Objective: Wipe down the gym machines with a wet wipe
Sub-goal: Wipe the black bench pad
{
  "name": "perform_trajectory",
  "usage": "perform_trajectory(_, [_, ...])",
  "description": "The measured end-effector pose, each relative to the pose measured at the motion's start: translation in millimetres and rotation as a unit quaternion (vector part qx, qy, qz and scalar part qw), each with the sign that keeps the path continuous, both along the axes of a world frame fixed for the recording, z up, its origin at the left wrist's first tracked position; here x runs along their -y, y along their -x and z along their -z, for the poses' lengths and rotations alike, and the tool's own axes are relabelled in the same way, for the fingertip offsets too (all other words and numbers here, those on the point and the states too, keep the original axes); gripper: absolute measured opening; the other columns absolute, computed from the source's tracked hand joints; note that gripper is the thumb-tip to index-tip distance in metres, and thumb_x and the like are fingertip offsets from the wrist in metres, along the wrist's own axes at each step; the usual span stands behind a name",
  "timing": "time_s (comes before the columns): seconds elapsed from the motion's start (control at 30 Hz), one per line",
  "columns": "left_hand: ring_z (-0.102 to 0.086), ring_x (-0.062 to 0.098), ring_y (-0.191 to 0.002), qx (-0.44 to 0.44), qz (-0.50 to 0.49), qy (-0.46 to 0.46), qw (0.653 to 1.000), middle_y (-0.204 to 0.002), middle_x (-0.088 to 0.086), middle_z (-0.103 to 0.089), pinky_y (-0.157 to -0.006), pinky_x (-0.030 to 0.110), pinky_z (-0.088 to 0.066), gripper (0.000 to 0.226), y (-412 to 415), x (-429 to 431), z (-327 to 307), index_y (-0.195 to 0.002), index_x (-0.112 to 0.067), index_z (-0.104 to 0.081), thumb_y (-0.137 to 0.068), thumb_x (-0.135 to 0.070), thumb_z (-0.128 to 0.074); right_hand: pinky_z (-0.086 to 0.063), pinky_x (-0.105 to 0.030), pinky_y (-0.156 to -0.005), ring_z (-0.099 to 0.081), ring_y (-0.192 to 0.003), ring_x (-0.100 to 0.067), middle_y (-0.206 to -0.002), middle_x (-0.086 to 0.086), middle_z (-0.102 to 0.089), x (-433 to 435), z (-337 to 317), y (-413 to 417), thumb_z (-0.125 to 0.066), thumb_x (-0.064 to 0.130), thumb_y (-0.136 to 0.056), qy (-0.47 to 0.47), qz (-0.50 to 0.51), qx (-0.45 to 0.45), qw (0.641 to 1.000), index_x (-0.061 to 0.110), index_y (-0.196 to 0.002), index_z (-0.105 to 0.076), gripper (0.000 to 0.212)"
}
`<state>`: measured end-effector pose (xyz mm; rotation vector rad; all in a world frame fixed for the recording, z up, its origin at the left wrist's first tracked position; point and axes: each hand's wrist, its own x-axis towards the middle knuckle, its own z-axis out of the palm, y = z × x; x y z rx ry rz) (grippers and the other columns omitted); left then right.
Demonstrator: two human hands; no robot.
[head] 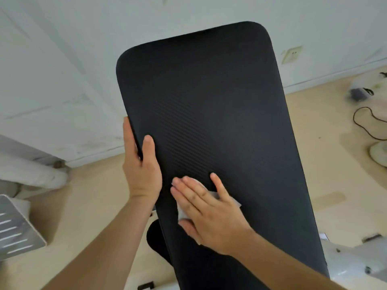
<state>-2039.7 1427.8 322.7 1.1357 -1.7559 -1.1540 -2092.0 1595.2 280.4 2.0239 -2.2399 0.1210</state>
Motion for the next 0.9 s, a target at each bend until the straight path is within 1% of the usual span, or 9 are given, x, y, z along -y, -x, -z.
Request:
perform_trajectory(0.17, [-0.036,-0.038,-0.097,0.019,-0.011,0.022,1.0,-0.102,-0.067,-0.03,-0.082,-0.009,-0.026,0.051,1.3,0.9,7.3,-0.152,-0.022,-0.022,-0.104,-0.02,-0.039,-0.006,-0.055,-0.119,-0.005,-0.15,-0.02,-0.162,-0.006,-0.007,43.6,-44.8,95.5,-0.02,0.048,-0.101,0.061,0.29,0.059,0.953,0.01,-0.154,-0.01,0.066])
perform_trajectory(0.2, [-0.033,-0.04,-0.095,0.024,-0.011,0.036,0.999,-0.104,-0.066,-0.031,-0.081,-0.01,-0.025,0.05,1.5,1.1,9.5,-0.151,-0.02,-0.023,-0.103,-0.019,-0.038,-0.006,-0.057,-0.118,-0.002,-0.15,-0.022,-0.162,-0.008,-0.005,52.9,-44.8,87.0,-0.02,0.049,-0.1,0.06,0.271,0.055,0.959,0.009,-0.154,-0.009,0.068])
perform_trajectory(0.33, [-0.036,-0.04,-0.085,0.032,-0.015,0.054,0.998,-0.102,-0.049,-0.035,-0.073,-0.01,-0.028,0.051,1.4,0.4,11.9,-0.15,-0.015,-0.025,-0.101,-0.022,-0.035,-0.015,-0.058,-0.116,-0.006,-0.15,-0.019,-0.162,-0.006,-0.009,65.6,-37.3,45.6,-0.025,0.049,-0.101,-0.006,-0.027,-0.02,0.999,0.01,-0.153,-0.014,0.066])
perform_trajectory(0.43, [-0.044,-0.03,-0.085,0.033,-0.011,0.067,0.997,-0.09,-0.049,-0.045,-0.071,-0.009,-0.03,0.053,1.6,3.2,13.1,-0.151,-0.013,-0.024,-0.1,-0.022,-0.034,-0.01,-0.052,-0.119,-0.011,-0.149,-0.019,-0.161,-0.006,-0.014,106.3,-65.6,95.1,-0.023,0.047,-0.101,0.033,0.038,-0.037,0.998,0.011,-0.153,-0.019,0.064])
perform_trajectory(0.53, [-0.04,-0.035,-0.093,0.03,-0.003,0.05,0.998,-0.111,-0.061,-0.035,-0.076,-0.009,-0.028,0.053,0.6,4.6,14.0,-0.151,-0.018,-0.023,-0.101,-0.031,-0.031,-0.006,-0.054,-0.119,-0.003,-0.15,-0.021,-0.162,-0.008,-0.006,149.4,-90.6,103.2,-0.018,0.048,-0.102,0.064,0.143,0.01,0.988,0.008,-0.154,-0.011,0.066])
perform_trajectory(0.63, [-0.042,-0.021,-0.113,0.032,-0.008,0.039,0.999,-0.135,-0.041,-0.033,-0.087,-0.006,-0.029,0.054,2.2,8.1,15.4,-0.15,-0.027,-0.022,-0.097,-0.037,-0.031,-0.003,-0.054,-0.118,0.003,-0.15,-0.022,-0.163,-0.008,-0.001,144.2,-75.1,57.3,-0.02,0.043,-0.102,-0.008,-0.029,-0.032,0.999,0.01,-0.155,-0.008,0.064])
perform_trajectory(0.7, [-0.049,-0.014,-0.112,0.057,0.005,0.052,0.997,-0.135,-0.044,-0.03,-0.087,-0.006,-0.03,0.058,3.2,10.6,15.5,-0.152,-0.025,-0.019,-0.097,-0.038,-0.031,-0.001,-0.055,-0.118,0.002,-0.15,-0.018,-0.163,-0.003,-0.004,142.6,-72.2,53.7,-0.021,0.045,-0.102,-0.029,-0.105,-0.059,0.992,0.015,-0.155,-0.011,0.061])
perform_trajectory(0.77, [-0.046,-0.026,-0.103,0.036,-0.001,0.032,0.999,-0.128,-0.049,-0.033,-0.08,-0.006,-0.032,0.056,3.6,9.8,11.5,-0.15,-0.035,-0.019,-0.095,-0.045,-0.028,-0.004,-0.056,-0.118,-0.004,-0.15,-0.015,-0.163,0.001,-0.009,169.4,-84.9,79.3,-0.021,0.046,-0.101,0.016,-0.08,-0.062,0.995,0.019,-0.154,-0.014,0.06])
perform_trajectory(0.9, [-0.045,-0.025,-0.106,0.03,0.003,0.041,0.999,-0.128,-0.05,-0.036,-0.083,-0.003,-0.033,0.054,1.5,5.7,8.5,-0.15,-0.033,-0.019,-0.097,-0.044,-0.025,-0.005,-0.055,-0.118,-0.006,-0.149,-0.015,-0.163,-0.001,-0.009,178.3,-106.8,143.8,-0.016,0.045,-0.102,0.086,0.167,0.014,0.982,0.016,-0.155,-0.014,0.06])
